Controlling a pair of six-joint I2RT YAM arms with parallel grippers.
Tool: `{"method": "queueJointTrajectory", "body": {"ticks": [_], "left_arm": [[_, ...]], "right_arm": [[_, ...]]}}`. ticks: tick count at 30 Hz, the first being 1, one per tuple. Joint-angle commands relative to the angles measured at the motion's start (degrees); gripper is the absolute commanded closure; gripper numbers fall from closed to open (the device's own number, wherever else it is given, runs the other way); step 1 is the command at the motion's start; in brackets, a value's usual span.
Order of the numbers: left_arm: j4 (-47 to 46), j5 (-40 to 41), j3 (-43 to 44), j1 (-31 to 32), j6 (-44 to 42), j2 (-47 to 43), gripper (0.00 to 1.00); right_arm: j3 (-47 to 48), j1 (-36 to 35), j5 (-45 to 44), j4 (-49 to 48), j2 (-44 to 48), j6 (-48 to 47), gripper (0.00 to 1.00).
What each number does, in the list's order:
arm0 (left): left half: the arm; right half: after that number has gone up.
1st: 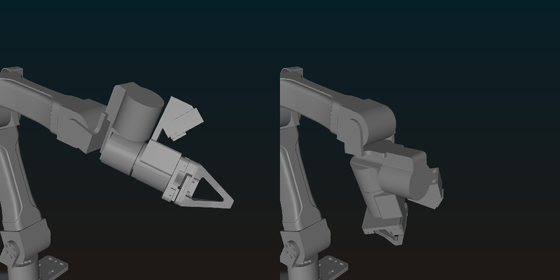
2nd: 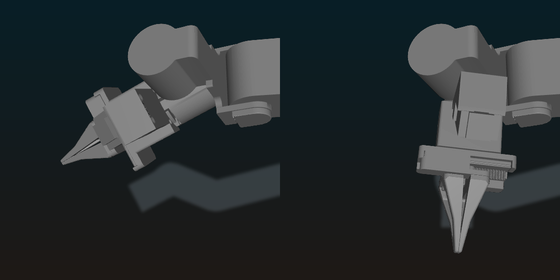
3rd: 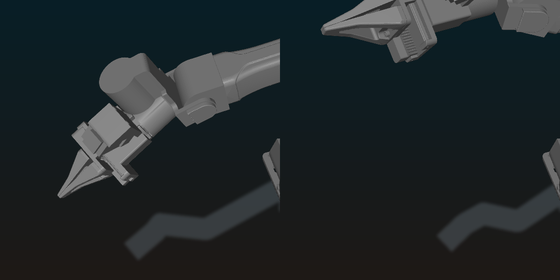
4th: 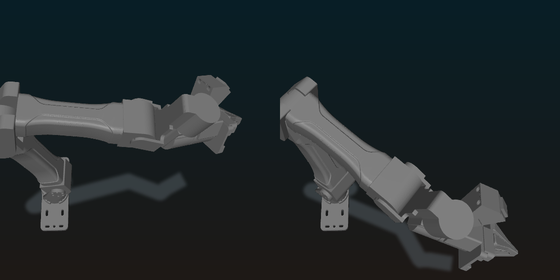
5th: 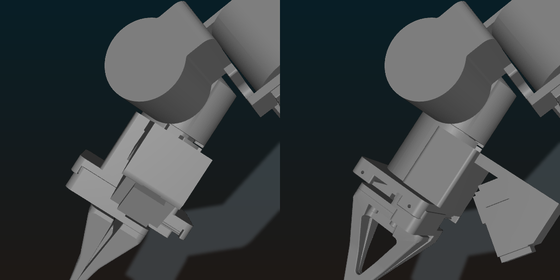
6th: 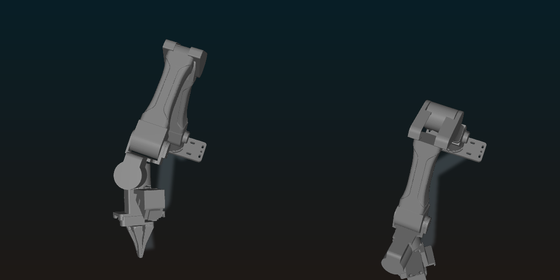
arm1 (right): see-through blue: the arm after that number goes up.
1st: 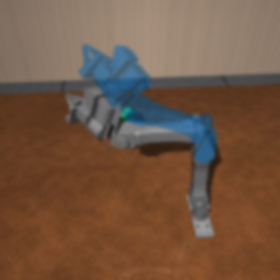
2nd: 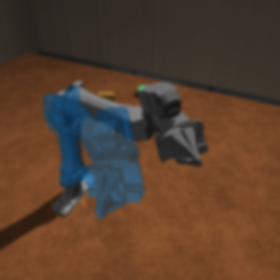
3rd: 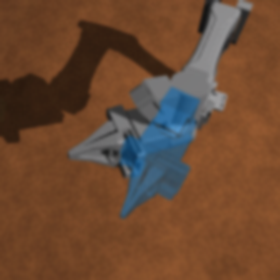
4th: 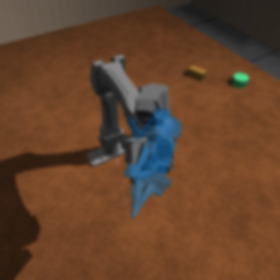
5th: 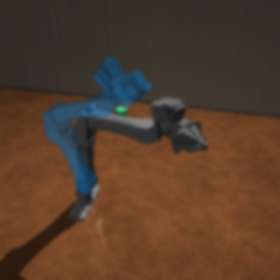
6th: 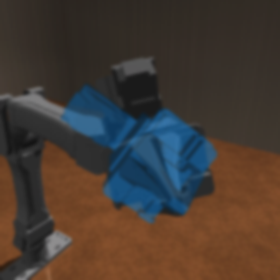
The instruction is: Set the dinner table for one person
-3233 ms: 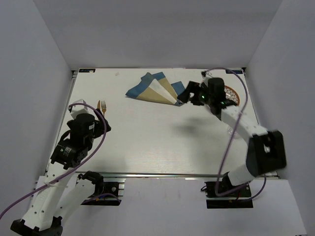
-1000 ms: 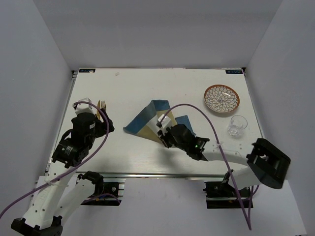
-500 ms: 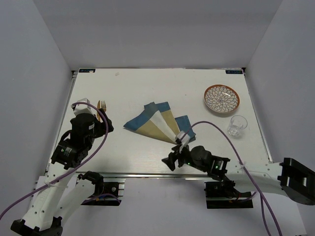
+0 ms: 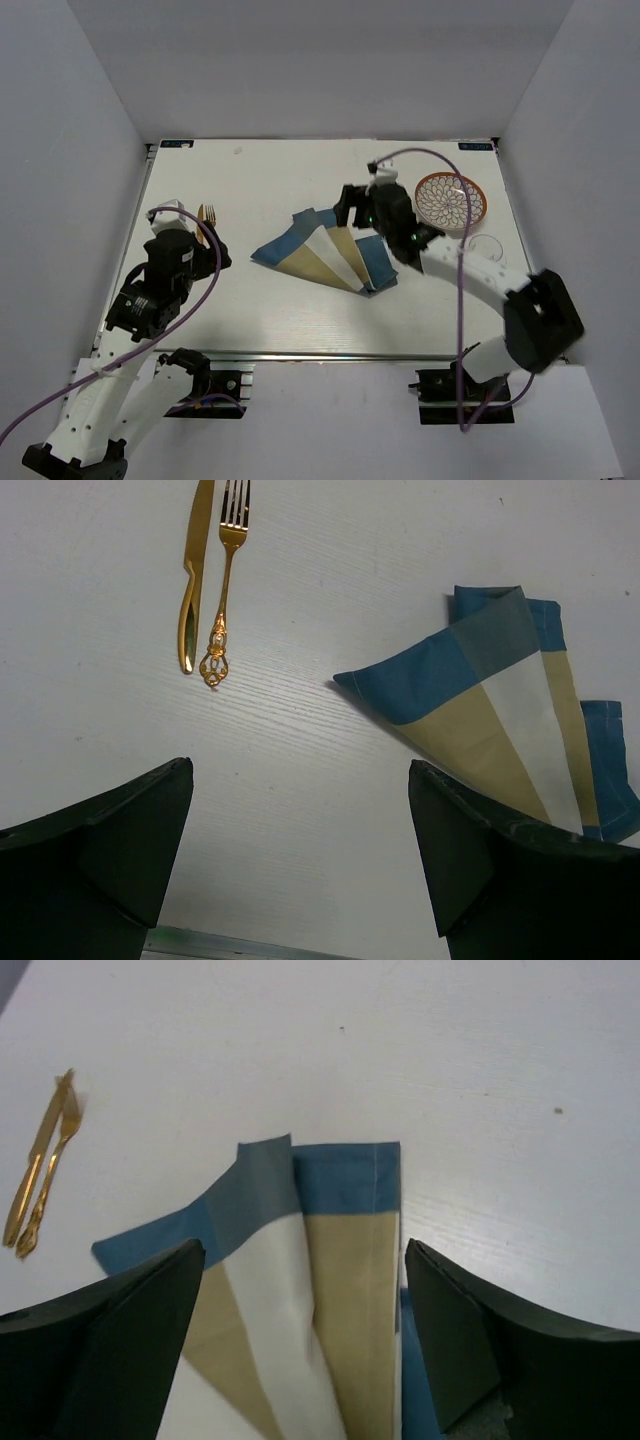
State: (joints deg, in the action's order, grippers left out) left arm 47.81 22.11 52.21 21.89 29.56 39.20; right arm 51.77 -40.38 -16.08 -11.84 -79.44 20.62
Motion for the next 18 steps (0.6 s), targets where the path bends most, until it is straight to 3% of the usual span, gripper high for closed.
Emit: {"method": "queueJointTrajectory", "body": {"ticks": [1,5,8,12,18], "left_arm": [[0.1,1.0,0.0,0.8,0.2,0.1,0.02],[0.1,0.8,0.1,0.8,0.1,0.2,0.02],[0.0,0.7,0.0,0.8,0.1,0.4,0.02],[-0.1,0.5,0.0,0.8,0.0,0.9,0.02],[-0.3,0.1,0.0,0.8,-0.2,2.0,0.02]], "right_arm": [[12.4,8.1,14.6,7.8,-13.1,-1.9,0.16],[32.5,12.8,23.7,18.7,-27.6,-6.5,0.26],[38.1,15.5,29.8,21.1,-35.0,-7.8,0.29],[39.7,16.0,36.3,20.7,-40.9,-8.8,0.33],[37.6,16.3,37.5,18.3,-45.0,-8.4,0.35]]}}
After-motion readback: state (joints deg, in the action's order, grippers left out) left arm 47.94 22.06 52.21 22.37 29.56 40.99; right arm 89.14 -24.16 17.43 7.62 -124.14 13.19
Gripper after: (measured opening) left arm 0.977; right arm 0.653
